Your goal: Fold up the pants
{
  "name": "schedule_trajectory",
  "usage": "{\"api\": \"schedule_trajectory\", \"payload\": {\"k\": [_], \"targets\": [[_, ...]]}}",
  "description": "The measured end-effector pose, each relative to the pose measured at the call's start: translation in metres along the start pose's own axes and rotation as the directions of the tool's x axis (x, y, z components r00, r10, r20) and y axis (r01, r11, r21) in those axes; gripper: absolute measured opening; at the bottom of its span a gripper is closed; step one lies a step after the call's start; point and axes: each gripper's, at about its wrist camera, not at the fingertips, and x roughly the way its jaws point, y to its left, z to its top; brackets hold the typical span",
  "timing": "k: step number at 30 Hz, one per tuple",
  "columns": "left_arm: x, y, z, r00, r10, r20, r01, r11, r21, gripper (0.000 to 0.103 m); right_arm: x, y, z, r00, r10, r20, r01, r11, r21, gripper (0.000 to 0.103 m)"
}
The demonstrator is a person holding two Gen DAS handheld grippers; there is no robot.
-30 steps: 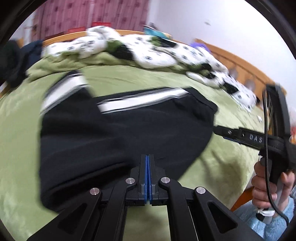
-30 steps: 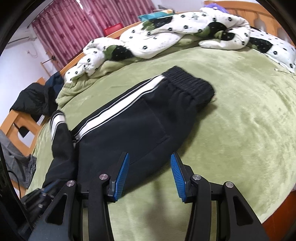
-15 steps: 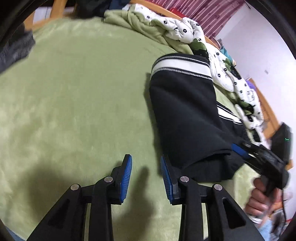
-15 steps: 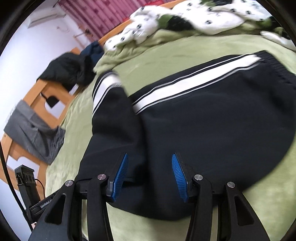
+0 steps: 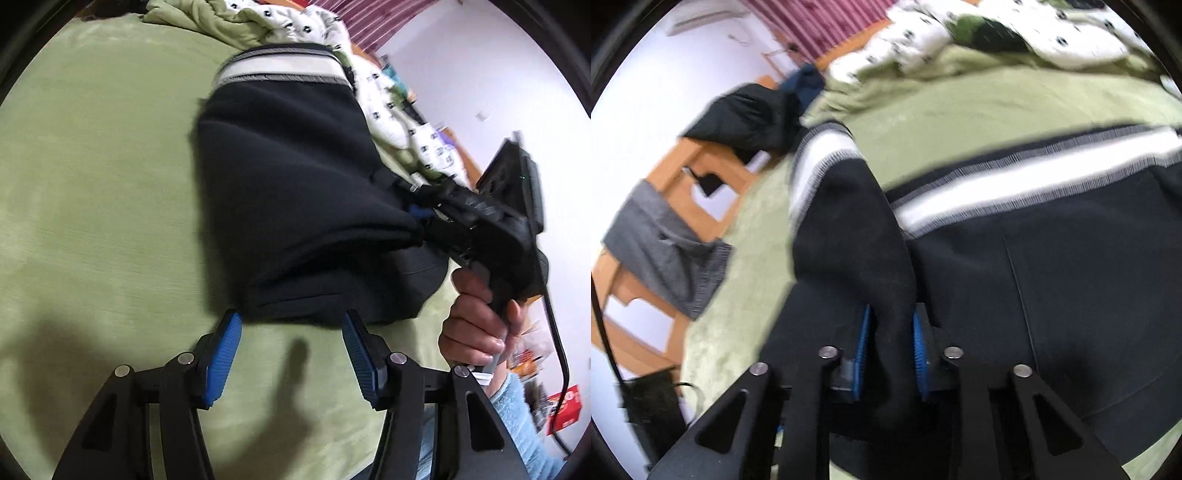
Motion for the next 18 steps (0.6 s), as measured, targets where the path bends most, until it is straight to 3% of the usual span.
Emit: {"api": "schedule_trajectory", "payload": {"k": [6, 9, 11, 12, 13, 15, 18], "targets": [[0.027, -0.020, -0.002, 0.993, 0.066, 0.100, -0.062, 0.997, -0.037, 0.061, -0.043, 0.021, 0.008, 0.996, 0.036, 0.087, -0.025, 0.992, -0.123, 0.017], [0.039, -0.036, -0.001, 0.980, 0.146, 0.139, -0.140, 0.989, -0.052, 0.060, -0.055, 0.013, 0.013, 0.995, 0.044, 0.090, -0.031, 0.990, -0.136, 0.017], [0.050, -0.054, -0.006, 0.958, 0.244, 0.154, -0.246, 0.969, -0.006, 0.060, -0.063, 0.004, 0.017, 0.995, 0.038, 0.093, -0.024, 0.989, -0.144, 0.016], [0.053, -0.062, -0.009, 0.945, 0.280, 0.171, -0.287, 0.958, 0.017, 0.058, -0.067, -0.001, 0.021, 0.994, 0.032, 0.101, -0.016, 0.988, -0.151, 0.016], [0.056, -0.070, -0.012, 0.933, 0.309, 0.186, -0.320, 0.947, 0.037, 0.048, -0.071, -0.007, 0.024, 0.994, 0.027, 0.109, -0.010, 0.988, -0.155, 0.016], [0.062, -0.080, -0.016, 0.932, 0.310, 0.186, -0.325, 0.944, 0.055, 0.035, -0.082, -0.019, 0.029, 0.992, 0.022, 0.122, -0.003, 0.988, -0.154, 0.016], [0.072, -0.093, -0.019, 0.922, 0.337, 0.192, -0.355, 0.933, 0.064, 0.028, -0.107, -0.043, 0.040, 0.985, 0.020, 0.174, 0.004, 0.991, -0.135, 0.016]]}}
